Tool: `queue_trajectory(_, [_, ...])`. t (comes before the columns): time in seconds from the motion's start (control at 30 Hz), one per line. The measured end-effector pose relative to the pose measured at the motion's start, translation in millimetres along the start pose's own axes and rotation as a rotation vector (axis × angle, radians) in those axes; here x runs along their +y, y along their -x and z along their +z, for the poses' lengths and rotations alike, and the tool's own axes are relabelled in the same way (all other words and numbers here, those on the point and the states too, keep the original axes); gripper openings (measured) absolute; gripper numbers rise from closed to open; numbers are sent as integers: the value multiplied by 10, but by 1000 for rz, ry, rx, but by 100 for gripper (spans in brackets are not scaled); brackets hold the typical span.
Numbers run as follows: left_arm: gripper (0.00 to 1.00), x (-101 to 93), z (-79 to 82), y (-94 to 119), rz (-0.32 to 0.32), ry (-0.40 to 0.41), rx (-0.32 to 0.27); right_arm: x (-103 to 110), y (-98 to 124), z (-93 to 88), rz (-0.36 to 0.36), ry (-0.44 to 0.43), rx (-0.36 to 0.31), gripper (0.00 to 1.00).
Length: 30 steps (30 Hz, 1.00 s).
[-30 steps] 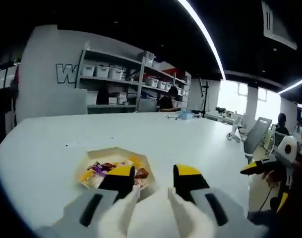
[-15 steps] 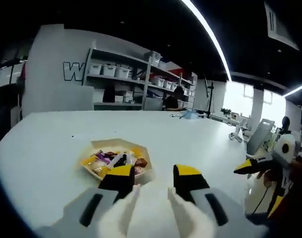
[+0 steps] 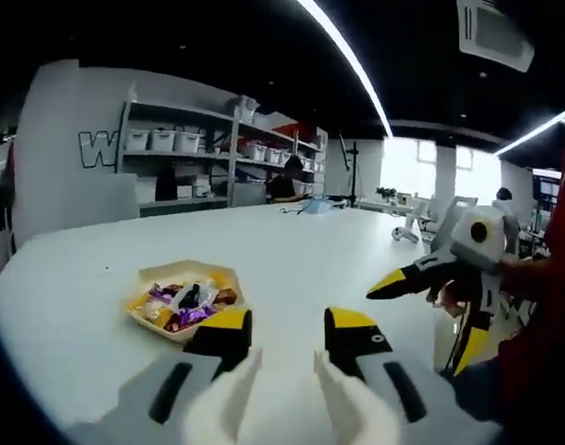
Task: Place the target food into the container with the food tongs after gripping and lifting it, then release it inside without dropping or visibly crushing the food.
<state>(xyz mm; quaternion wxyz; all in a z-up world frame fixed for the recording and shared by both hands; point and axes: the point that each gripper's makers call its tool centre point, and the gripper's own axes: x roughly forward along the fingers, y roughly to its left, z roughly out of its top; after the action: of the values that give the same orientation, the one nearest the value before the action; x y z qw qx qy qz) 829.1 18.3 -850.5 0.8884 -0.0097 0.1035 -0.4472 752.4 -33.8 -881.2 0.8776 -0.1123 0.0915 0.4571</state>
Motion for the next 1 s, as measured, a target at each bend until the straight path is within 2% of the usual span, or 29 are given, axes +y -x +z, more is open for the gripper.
queue_trajectory(0.17, [30,-31,-59,76,-20,-33,30,-35,-121,42,11,10,-15,67])
queue_trajectory(0.33, [30,-77,-76,113,-51,-28,23,21,-223,85,33,33,-20,61])
queue_trajectory(0.43, [30,-62,-80,132,-47,-25,19,54,-250,135,37,58,-31,55])
queue_trajectory(0.5, [30,-62,-71,143,-46,-13,9,100,-263,192,45,93,-47,48])
queue_trajectory(0.57, [30,-73,-68,151,-45,0,2,138,-296,213,51,168,-50,40])
queue_trajectory(0.7, [30,-169,-74,169,-52,8,-8,167,-362,197,55,265,-20,29])
queue_trajectory(0.77, [30,-270,-20,160,-84,66,-48,173,-384,228,55,276,-36,25])
queue_trajectory(0.8, [30,-298,-20,159,-98,81,-48,171,-395,233,55,277,-38,24])
queue_trajectory(0.9, [30,-352,-34,152,-101,46,-40,168,-431,250,54,269,-40,21])
queue_trajectory(1.0, [30,-413,-16,155,-123,65,-53,199,-467,244,62,290,-31,20])
